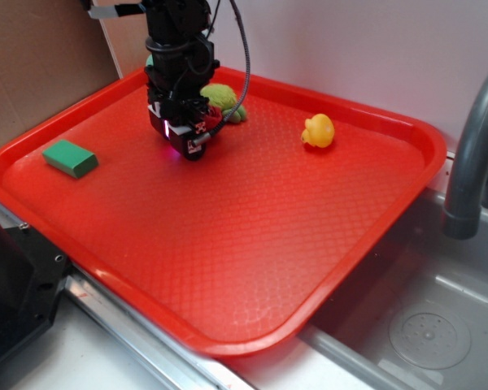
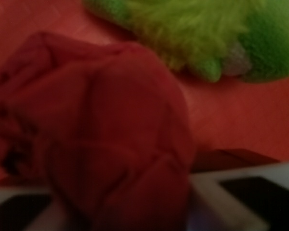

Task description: Grab the red paper.

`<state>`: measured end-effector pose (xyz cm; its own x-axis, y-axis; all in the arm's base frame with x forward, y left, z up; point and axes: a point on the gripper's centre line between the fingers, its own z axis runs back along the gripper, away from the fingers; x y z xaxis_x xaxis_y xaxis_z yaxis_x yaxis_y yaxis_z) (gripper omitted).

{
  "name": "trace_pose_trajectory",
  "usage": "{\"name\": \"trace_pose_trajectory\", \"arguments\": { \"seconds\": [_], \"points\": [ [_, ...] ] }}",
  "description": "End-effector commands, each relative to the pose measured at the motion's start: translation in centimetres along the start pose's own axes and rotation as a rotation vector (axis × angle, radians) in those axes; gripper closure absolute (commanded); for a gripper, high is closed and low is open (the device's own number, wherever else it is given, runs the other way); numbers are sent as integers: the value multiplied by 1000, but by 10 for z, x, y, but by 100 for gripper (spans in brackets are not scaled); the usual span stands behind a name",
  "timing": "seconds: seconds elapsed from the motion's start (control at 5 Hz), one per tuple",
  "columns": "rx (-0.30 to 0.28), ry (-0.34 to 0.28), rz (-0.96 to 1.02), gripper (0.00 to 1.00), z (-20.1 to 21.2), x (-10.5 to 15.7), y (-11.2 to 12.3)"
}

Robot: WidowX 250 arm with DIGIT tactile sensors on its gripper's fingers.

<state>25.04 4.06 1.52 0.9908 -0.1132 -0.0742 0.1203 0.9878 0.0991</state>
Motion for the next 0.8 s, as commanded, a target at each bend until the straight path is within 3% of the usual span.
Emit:
{"name": "trace_pose_trajectory", "arguments": {
  "seconds": [0.0, 0.2, 0.4, 0.6],
  "points": [
    [-37, -45, 32, 100, 36, -11, -2],
    [-195, -83, 17, 100, 86, -37, -16],
    [-280, -61, -26, 100, 136, -76, -30],
    [-270, -88, -51, 100, 184, -101, -35]
  ]
}}
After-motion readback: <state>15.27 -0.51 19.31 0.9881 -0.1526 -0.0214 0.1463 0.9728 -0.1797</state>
